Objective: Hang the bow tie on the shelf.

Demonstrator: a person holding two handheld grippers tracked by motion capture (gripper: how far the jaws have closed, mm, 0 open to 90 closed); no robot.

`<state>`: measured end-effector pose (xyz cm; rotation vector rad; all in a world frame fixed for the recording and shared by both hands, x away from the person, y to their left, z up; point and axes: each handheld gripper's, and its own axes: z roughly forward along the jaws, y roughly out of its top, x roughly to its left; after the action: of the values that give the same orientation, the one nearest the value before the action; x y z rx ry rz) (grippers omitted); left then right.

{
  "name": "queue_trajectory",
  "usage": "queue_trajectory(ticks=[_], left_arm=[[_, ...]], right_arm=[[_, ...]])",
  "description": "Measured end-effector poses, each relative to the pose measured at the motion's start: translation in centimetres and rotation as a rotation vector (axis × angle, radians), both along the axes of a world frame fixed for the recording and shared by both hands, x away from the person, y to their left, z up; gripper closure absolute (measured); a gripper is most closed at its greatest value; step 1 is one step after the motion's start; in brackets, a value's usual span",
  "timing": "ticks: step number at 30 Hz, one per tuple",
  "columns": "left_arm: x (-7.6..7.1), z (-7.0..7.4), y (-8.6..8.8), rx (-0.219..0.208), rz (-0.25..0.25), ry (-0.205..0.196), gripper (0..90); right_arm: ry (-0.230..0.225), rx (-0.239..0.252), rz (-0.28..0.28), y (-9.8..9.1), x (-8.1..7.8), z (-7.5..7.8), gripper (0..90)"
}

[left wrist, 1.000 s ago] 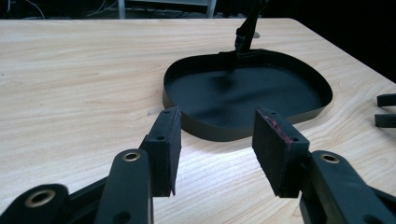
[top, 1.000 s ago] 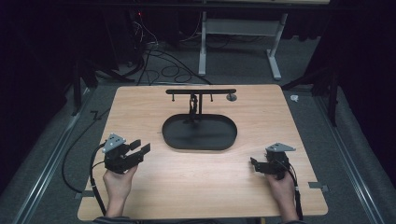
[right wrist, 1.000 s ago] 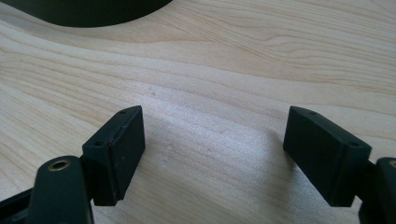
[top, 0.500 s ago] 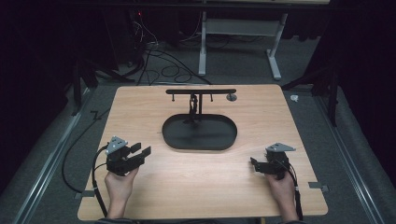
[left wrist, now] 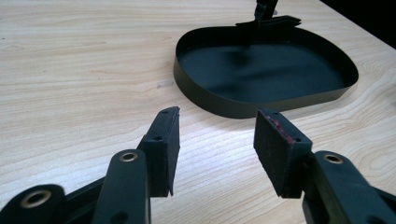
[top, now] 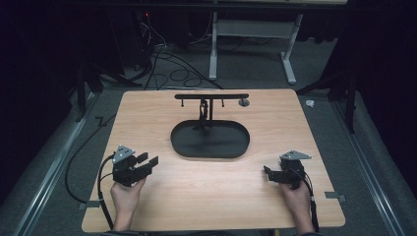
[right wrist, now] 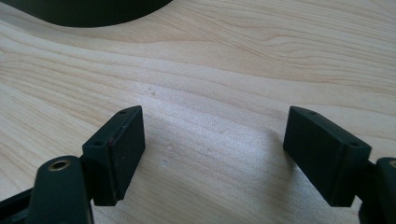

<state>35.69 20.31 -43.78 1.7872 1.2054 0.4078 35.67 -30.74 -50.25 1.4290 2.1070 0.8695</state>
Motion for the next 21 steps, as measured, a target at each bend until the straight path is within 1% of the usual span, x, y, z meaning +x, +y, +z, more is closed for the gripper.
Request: queue_trajectory(ticks=[13,18,21], left_arm=[[0.4,-1.0,0.0,0.016,0.014,0.032,50.0],[0.6,-1.4,-0.3,0.052,0.011,0.042,49.2],[0.7,-1.6,-0.3,0.049,0.015,0.045,48.7]], right_arm=[[0.000,0.000,0.000,0.0,0.0,0.0,21.8],[0.000,0.001,0.000,0.0,0.0,0.0,21.8],[0.000,0.001,0.000,0.0,0.0,0.0,21.8]])
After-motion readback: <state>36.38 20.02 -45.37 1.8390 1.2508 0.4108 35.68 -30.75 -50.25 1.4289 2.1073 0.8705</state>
